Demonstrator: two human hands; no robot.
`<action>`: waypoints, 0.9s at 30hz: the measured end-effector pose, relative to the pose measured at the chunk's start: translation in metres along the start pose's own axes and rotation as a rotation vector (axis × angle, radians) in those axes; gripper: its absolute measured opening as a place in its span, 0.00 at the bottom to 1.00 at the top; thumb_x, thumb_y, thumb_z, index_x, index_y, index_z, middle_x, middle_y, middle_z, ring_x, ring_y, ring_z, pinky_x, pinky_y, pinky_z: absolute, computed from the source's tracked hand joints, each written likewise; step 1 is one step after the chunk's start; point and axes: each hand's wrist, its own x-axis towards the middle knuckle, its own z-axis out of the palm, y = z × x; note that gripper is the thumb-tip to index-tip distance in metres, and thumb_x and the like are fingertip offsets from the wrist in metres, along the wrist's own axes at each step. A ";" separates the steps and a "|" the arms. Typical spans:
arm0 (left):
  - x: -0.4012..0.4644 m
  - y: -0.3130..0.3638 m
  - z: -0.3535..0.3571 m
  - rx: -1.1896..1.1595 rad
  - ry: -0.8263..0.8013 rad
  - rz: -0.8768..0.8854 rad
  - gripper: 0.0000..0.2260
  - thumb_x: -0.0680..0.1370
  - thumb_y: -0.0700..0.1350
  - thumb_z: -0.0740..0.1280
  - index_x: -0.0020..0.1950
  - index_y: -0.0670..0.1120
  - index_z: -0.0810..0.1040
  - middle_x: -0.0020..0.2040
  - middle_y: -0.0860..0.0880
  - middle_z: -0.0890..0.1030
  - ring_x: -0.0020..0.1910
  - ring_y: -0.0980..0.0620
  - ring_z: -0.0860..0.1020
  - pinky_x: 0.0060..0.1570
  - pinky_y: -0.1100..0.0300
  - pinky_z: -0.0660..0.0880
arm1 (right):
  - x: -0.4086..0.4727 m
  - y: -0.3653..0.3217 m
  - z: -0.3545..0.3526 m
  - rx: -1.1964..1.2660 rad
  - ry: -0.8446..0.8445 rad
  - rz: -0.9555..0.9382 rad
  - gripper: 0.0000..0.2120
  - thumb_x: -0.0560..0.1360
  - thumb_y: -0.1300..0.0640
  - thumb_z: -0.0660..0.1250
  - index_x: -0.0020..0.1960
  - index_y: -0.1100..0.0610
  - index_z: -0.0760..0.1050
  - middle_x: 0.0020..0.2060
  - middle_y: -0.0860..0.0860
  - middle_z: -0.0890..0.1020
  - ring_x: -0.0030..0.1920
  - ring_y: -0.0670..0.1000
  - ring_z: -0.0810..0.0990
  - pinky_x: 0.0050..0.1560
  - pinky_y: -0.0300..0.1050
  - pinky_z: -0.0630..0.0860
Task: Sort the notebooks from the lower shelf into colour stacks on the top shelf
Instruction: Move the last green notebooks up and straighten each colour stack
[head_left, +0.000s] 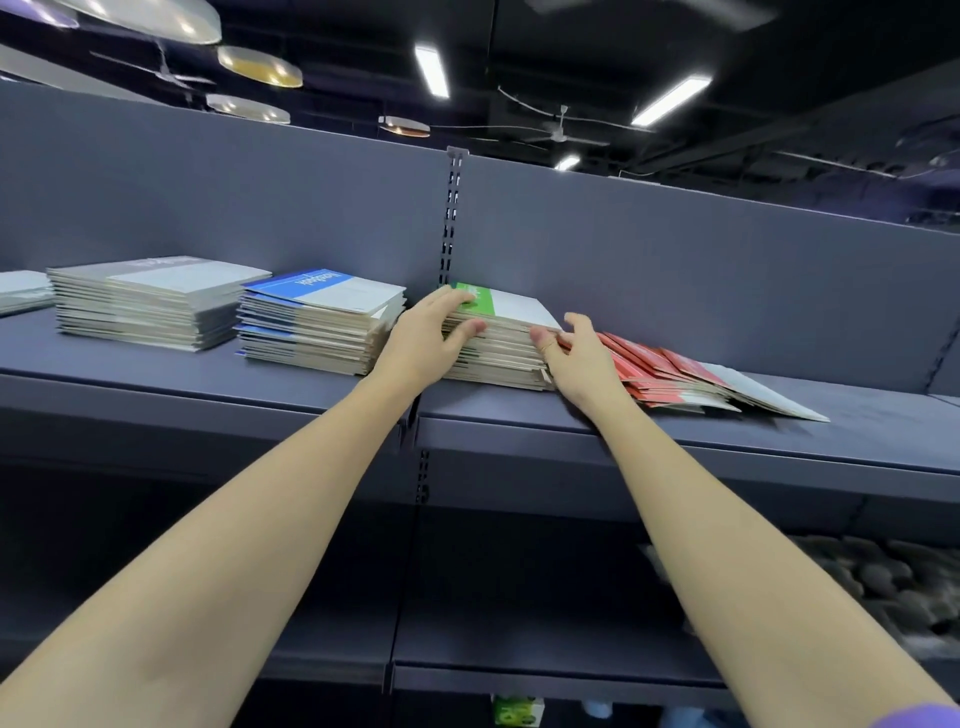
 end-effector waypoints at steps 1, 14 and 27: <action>0.000 0.000 -0.001 -0.023 0.004 -0.047 0.27 0.79 0.56 0.68 0.74 0.47 0.69 0.72 0.49 0.72 0.71 0.50 0.69 0.67 0.60 0.64 | 0.001 0.000 0.000 -0.041 -0.006 0.001 0.29 0.80 0.39 0.63 0.72 0.58 0.67 0.65 0.55 0.77 0.66 0.55 0.75 0.53 0.40 0.65; 0.005 -0.017 0.001 -0.040 -0.160 -0.363 0.38 0.63 0.72 0.73 0.64 0.49 0.72 0.59 0.52 0.79 0.59 0.50 0.76 0.57 0.56 0.71 | 0.000 0.006 0.002 -0.183 -0.086 -0.074 0.18 0.76 0.40 0.69 0.56 0.51 0.70 0.56 0.50 0.80 0.55 0.52 0.77 0.50 0.44 0.69; 0.010 -0.031 0.003 -0.044 -0.234 -0.374 0.43 0.46 0.78 0.74 0.53 0.53 0.81 0.49 0.56 0.84 0.50 0.53 0.81 0.55 0.50 0.79 | 0.009 0.011 0.001 -0.245 -0.134 -0.064 0.25 0.72 0.44 0.75 0.65 0.55 0.77 0.58 0.51 0.82 0.58 0.54 0.80 0.57 0.45 0.74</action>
